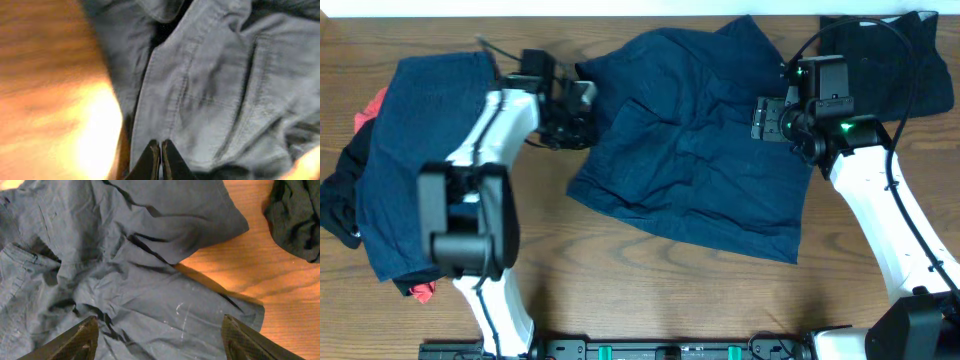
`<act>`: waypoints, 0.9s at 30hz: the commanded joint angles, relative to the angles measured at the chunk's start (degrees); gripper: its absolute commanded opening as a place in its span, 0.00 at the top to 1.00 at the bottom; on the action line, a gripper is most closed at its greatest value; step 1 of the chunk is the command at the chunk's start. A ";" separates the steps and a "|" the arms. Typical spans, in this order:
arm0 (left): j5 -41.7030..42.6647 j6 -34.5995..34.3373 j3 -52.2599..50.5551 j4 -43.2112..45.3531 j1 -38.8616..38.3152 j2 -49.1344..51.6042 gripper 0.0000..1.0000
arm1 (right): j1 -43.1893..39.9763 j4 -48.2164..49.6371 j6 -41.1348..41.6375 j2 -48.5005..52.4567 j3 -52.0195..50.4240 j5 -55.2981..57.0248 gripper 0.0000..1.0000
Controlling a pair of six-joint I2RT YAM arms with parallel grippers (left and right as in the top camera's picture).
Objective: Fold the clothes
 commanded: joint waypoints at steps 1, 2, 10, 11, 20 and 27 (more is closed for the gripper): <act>0.39 -2.64 0.85 -2.08 1.18 -2.25 0.94 | 0.48 -0.02 0.92 0.15 -0.26 0.17 0.24; 0.37 -2.51 0.85 -1.66 1.22 -2.25 0.94 | 0.48 0.02 0.92 0.15 -0.26 0.17 0.24; 0.39 2.60 0.83 11.17 -0.92 0.20 0.50 | 0.50 -0.02 0.94 0.15 -0.26 0.15 0.24; 0.39 2.62 0.83 12.70 -1.18 0.68 0.44 | 0.50 -0.07 0.94 0.15 -0.26 0.15 0.24; 1.77 2.73 0.83 23.56 -2.34 7.63 0.48 | 0.50 -0.31 1.38 0.15 -0.26 0.17 0.27; 4.31 5.20 0.83 25.07 -2.34 8.39 0.58 | 0.48 -0.22 1.55 0.15 -0.26 0.20 0.27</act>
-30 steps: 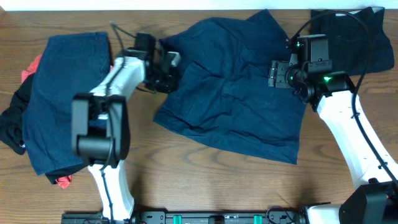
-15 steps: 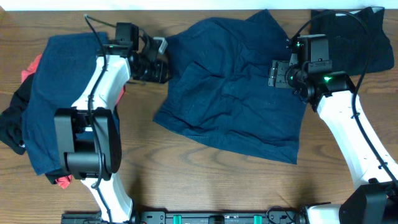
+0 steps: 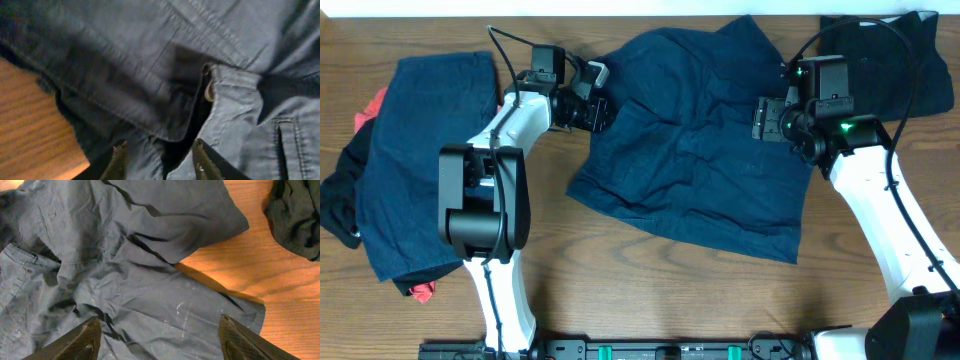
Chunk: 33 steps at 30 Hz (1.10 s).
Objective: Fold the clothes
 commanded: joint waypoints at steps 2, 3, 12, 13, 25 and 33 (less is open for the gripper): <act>2.97 2.56 0.59 0.20 0.02 0.28 0.58 | 0.48 -0.15 1.05 0.15 -0.26 0.20 0.27; 4.13 3.21 0.59 0.22 -0.15 0.42 0.58 | 0.50 -0.15 1.05 0.15 -0.26 0.20 0.27; 4.63 4.31 0.59 1.62 -2.38 0.57 0.57 | 0.48 -0.17 1.05 0.15 -0.26 0.17 0.27; 4.26 4.42 0.59 1.97 -2.64 0.74 0.57 | 0.48 -0.17 1.05 0.15 -0.26 0.17 0.27; 3.61 4.33 0.61 4.76 -2.73 4.96 0.58 | 0.48 -0.42 1.03 0.15 -0.26 0.20 0.27; 3.61 -2.40 0.83 5.07 -2.12 4.33 0.94 | 0.48 -0.42 1.03 0.15 -0.26 0.44 0.27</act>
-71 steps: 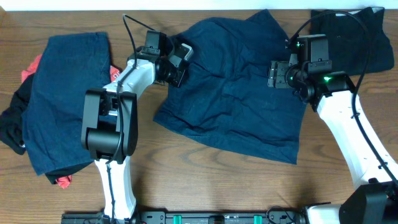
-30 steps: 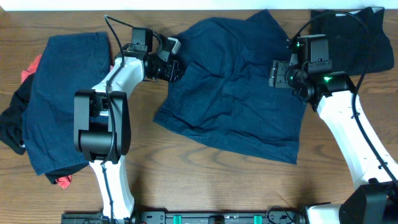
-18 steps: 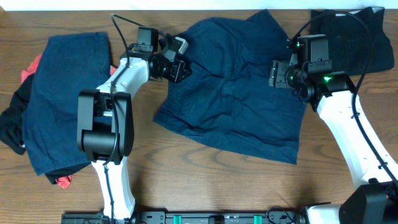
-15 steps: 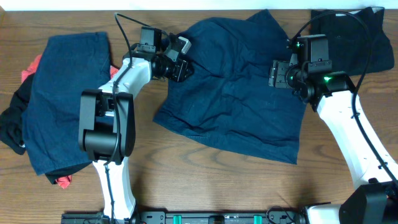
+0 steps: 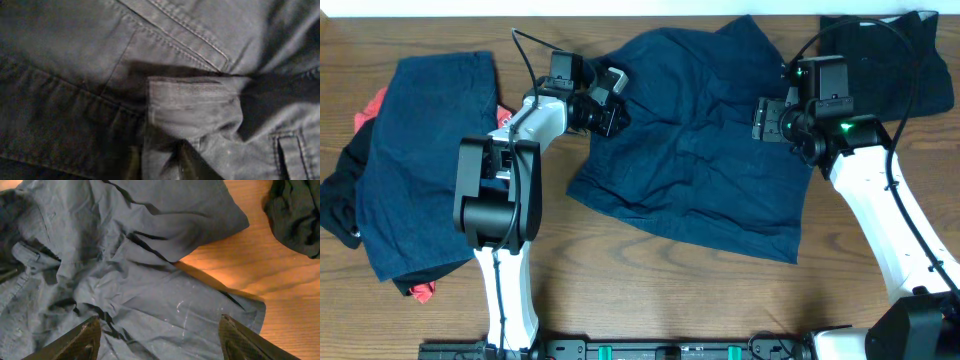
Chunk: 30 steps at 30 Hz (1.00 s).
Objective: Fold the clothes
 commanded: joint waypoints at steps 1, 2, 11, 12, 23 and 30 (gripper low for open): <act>-0.02 -6.36 0.81 0.02 1.11 -0.55 0.94 | 0.48 -0.04 0.70 0.13 -0.26 0.44 0.26; -0.02 -8.22 0.81 -0.13 1.55 -1.09 0.94 | 0.48 -0.04 0.70 0.13 -0.26 0.46 0.26; -0.02 -13.09 0.81 -9.81 4.35 -9.40 0.94 | 0.48 0.20 0.70 0.13 -0.26 0.83 0.26; -0.02 -13.09 0.81 -11.47 4.46 -10.12 0.94 | 0.48 0.22 0.70 0.13 -0.26 0.83 0.26; -12.09 -13.07 0.79 -35.43 4.63 -11.67 0.94 | 0.48 0.20 0.70 0.13 -0.26 0.76 0.22; -22.25 -13.03 -1.42 -41.16 4.63 -11.67 0.95 | 0.48 0.20 0.70 0.13 -0.26 0.13 0.21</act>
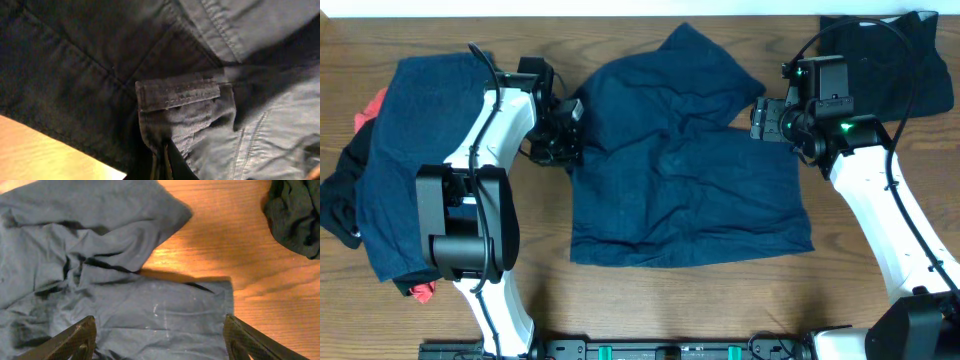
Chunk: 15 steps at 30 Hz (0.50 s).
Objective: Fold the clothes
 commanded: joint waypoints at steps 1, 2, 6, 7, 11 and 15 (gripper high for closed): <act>-6.47 -0.22 -1.57 -0.72 0.02 0.02 0.84 | 0.50 0.00 0.66 0.13 -0.26 -0.11 0.20; -6.45 -0.24 -1.62 -0.72 0.02 0.02 0.78 | 0.48 0.00 0.66 0.13 -0.26 -0.31 0.19; -6.43 -0.24 -1.62 -0.68 0.02 0.02 0.64 | 0.63 2.32 0.52 0.42 -0.26 -2.97 0.17; -6.43 -0.24 -1.62 -0.59 0.02 0.02 0.64 | 0.87 3.82 -0.24 0.68 -0.26 -4.63 0.17; -6.40 -0.22 -0.98 -0.31 0.02 0.00 0.64 | 3.26 13.64 -2.60 4.39 -0.26 -6.82 0.18; -6.38 -0.22 0.46 -0.02 0.02 -0.35 0.63 | 5.53 26.47 -2.62 11.91 -0.26 -6.67 0.17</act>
